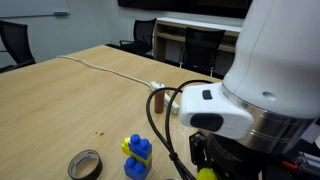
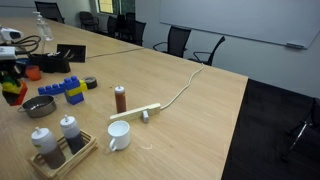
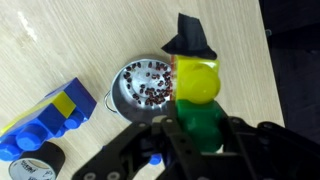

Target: Stack the two stacks of building blocks together

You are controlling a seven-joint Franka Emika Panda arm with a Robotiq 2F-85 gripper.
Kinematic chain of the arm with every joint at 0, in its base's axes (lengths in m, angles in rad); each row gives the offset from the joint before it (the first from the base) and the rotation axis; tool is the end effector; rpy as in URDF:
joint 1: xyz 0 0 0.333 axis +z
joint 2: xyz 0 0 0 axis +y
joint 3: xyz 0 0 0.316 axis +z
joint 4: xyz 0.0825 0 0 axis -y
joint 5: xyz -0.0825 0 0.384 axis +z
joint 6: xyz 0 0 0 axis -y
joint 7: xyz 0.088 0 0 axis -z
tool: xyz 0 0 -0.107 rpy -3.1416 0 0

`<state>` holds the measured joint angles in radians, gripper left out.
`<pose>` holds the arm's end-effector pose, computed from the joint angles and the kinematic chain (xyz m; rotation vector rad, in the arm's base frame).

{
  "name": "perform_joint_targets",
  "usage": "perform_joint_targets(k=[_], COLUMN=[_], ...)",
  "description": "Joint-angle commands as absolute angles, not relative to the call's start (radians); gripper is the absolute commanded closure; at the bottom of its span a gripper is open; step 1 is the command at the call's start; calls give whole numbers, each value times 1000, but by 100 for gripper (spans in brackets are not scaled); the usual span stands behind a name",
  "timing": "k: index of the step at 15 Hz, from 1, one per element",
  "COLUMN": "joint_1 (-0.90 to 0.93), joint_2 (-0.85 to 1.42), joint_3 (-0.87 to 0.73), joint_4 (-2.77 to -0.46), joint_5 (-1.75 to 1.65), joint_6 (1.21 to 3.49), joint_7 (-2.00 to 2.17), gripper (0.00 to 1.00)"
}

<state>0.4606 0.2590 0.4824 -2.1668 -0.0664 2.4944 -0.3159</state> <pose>0.3382 0.4604 0.2975 -2.4263 -1.8260 -0.1097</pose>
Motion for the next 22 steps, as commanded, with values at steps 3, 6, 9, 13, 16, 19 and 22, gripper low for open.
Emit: perform_joint_targets(k=[3, 6, 9, 13, 16, 19, 22], joint_1=[464, 479, 495, 544, 539, 540, 540], joint_2=[253, 289, 348, 416, 413, 415, 415], joint_3=[437, 397, 379, 357, 364, 359, 359], joint_4=[-2117, -2053, -1979, -1894, -1912, -1909, -1908], joint_5=[-104, -158, -188, -217, -197, -198, -198], joint_6=[2439, 2412, 2413, 2423, 2449, 2448, 2448], joint_7=[-185, -83, -7, 93, 70, 72, 72], gripper=[89, 89, 89, 89, 64, 64, 64])
